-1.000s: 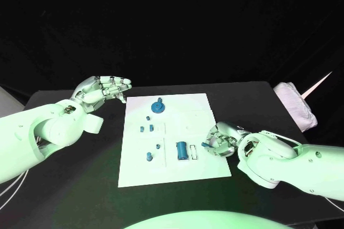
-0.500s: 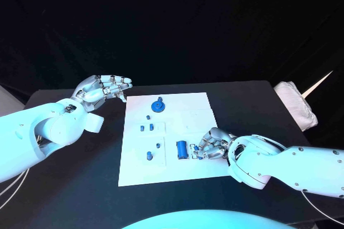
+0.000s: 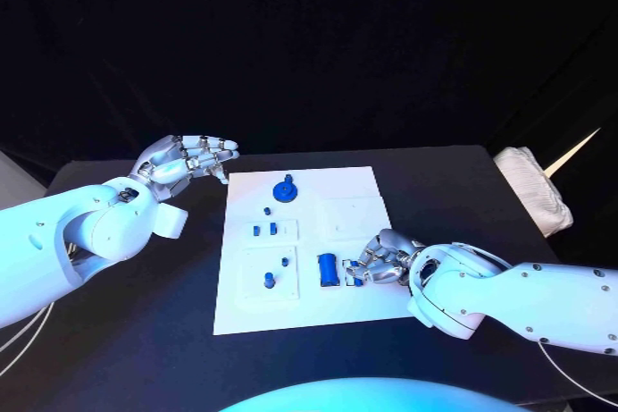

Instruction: Assemble the parts on the task board

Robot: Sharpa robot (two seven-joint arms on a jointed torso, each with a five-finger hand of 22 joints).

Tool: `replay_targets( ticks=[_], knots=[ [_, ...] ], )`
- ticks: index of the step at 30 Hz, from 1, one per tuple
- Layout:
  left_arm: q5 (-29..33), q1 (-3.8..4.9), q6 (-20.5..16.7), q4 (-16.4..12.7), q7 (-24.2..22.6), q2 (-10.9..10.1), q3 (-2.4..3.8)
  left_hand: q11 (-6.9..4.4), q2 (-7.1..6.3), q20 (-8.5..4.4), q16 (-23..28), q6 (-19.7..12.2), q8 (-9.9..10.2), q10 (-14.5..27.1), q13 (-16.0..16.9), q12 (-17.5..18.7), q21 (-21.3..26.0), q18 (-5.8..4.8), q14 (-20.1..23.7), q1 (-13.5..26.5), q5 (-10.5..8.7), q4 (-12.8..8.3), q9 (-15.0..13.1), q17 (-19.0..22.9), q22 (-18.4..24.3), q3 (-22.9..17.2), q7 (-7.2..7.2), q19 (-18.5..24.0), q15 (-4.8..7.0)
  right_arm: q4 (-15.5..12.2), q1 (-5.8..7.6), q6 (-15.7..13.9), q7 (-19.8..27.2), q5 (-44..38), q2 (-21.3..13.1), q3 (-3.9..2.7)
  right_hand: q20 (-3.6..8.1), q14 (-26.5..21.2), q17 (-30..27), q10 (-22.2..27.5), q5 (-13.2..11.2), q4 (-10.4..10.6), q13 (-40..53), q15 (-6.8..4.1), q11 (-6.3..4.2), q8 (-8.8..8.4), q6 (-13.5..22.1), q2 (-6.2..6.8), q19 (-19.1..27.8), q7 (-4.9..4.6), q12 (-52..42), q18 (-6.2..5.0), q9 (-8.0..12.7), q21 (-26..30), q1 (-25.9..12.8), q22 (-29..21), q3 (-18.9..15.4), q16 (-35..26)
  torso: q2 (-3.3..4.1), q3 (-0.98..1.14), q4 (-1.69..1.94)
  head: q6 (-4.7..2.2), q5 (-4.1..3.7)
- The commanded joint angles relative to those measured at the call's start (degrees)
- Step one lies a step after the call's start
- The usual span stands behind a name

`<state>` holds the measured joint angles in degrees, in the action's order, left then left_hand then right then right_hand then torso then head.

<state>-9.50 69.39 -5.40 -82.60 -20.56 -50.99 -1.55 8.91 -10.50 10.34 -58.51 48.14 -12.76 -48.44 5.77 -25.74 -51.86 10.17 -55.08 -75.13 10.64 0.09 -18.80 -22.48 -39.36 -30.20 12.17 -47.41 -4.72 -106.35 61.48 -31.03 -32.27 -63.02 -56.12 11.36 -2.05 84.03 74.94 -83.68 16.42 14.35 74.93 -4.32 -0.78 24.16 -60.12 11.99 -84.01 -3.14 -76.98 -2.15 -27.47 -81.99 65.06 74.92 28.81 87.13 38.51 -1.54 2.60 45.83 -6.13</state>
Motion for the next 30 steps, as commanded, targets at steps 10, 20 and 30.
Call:
replay_targets(
  ticks=[10, 20, 30],
  knots=[
    [0.3, 0.04, 1.1, -0.1, 0.2, 0.0, 0.04, 0.03, 0.46, 0.14, -0.3, 0.1, -0.4, 0.6, -0.1, -0.2, 0.3, 0.34, 0.4, 0.2, 0.3, 0.5, 0.0, -0.1, 0.1, 0.1, -0.03, -0.4, -0.13, -1.3, -0.18, -0.7, 1.9, -0.3, 0.0, 0.04, 0.65, 4.9, 9.9, -1.8, 0.0, -1.2, 8.3, -0.54, -0.56, 0.13, -0.3, -0.69, -4.1, 0.26, -0.8, 0.7, -0.3, -0.4, 0.4, 12.9, 1.3, 0.3, -0.04, -0.05, 0.01, 0.07, 0.3],
    [0.3, 0.04, 1.2, -0.1, 0.4, 0.0, 0.04, 0.03, 0.46, 0.14, -0.3, 0.1, -0.4, 0.6, -0.1, -0.2, 0.3, 0.34, 0.4, 0.2, 0.3, 0.5, 0.0, -0.1, 0.1, 0.1, -0.03, -0.4, -0.13, -2.0, 0.07, 0.3, 1.5, -1.2, -0.7, -0.18, 0.74, 4.9, 10.1, -1.9, 0.3, -2.2, 8.4, -0.62, -0.65, 0.26, -0.3, -0.96, -4.1, 0.35, -0.9, 0.71, -0.4, -0.4, 0.8, 12.9, 2.0, 0.4, -0.08, -0.07, 0.0, -0.04, 0.29],
    [0.3, 0.04, 1.3, -0.1, 0.6, -0.1, 0.04, 0.02, 0.51, 0.15, -0.3, 0.0, -0.4, 0.6, -0.1, -0.2, 0.4, 0.34, 0.5, 0.3, 0.3, 0.7, 0.0, -0.1, 0.2, 0.0, -0.03, -0.4, -0.14, -1.7, 0.2, 1.7, 1.1, -1.9, -0.2, -0.23, 0.76, 4.9, 10.1, -1.9, -1.2, -2.3, 8.4, -0.58, -0.57, 0.32, -0.4, -0.81, -4.1, 0.24, -0.8, 0.71, -0.5, -0.4, -0.4, 13.0, 1.9, 0.4, -0.03, -0.07, 0.01, -0.01, 0.47]
  ],
)
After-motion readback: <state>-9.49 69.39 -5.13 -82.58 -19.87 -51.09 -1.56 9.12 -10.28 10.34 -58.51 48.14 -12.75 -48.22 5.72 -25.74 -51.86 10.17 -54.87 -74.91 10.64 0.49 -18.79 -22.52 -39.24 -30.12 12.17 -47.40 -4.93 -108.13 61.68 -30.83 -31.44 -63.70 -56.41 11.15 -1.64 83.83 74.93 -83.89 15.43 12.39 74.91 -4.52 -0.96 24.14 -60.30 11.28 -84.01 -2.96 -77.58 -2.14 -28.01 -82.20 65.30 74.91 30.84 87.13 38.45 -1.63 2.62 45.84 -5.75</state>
